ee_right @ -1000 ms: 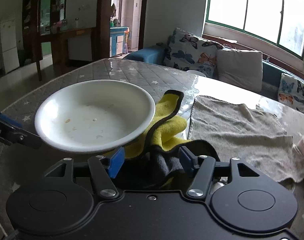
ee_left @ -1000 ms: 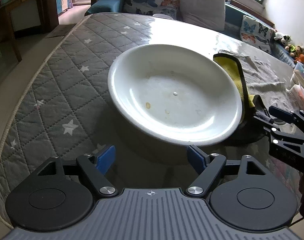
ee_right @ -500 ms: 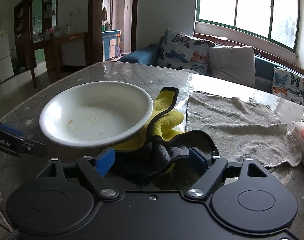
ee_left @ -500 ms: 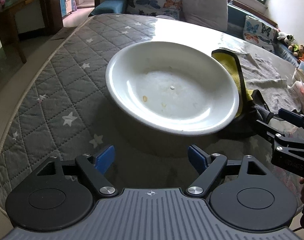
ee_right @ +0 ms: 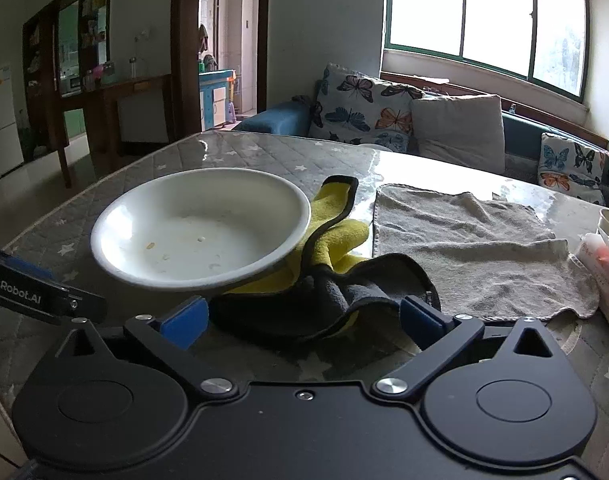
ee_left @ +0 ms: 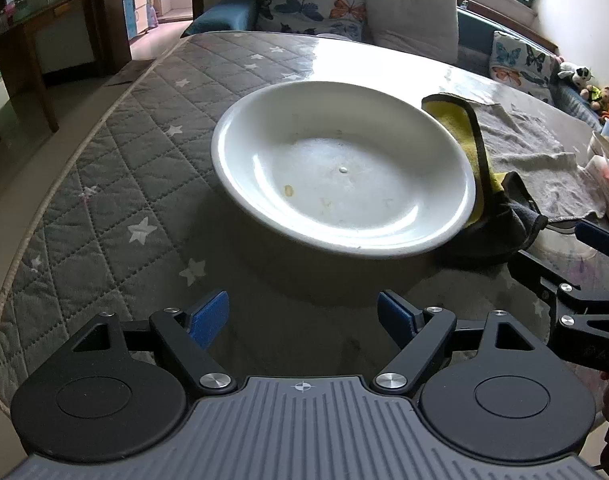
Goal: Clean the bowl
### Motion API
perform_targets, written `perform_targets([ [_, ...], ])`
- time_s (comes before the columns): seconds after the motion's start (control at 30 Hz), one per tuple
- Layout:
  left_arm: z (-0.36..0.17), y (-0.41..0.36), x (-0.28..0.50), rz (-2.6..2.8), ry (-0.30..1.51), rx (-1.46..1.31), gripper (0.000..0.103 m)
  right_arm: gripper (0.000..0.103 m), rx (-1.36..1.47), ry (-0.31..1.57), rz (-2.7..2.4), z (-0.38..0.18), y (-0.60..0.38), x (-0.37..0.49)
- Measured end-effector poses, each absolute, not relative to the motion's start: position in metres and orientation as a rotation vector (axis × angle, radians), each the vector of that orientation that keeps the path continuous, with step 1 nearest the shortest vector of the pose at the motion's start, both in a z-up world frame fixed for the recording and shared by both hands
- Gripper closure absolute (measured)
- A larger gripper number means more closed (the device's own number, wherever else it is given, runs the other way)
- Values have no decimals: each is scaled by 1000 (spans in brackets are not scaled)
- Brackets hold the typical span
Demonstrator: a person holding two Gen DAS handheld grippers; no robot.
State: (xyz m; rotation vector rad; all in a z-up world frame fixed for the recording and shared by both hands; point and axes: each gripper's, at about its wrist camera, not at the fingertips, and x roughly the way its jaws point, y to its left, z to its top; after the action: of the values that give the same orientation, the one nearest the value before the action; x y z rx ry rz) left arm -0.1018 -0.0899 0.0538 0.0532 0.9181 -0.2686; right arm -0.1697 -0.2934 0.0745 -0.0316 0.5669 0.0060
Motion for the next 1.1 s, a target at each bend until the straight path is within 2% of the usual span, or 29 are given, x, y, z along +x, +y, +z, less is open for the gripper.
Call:
perform_targets([
  [1.1, 44, -100, -122, -280, 921, 62, 19, 0, 21, 600, -78, 56, -300, -190],
])
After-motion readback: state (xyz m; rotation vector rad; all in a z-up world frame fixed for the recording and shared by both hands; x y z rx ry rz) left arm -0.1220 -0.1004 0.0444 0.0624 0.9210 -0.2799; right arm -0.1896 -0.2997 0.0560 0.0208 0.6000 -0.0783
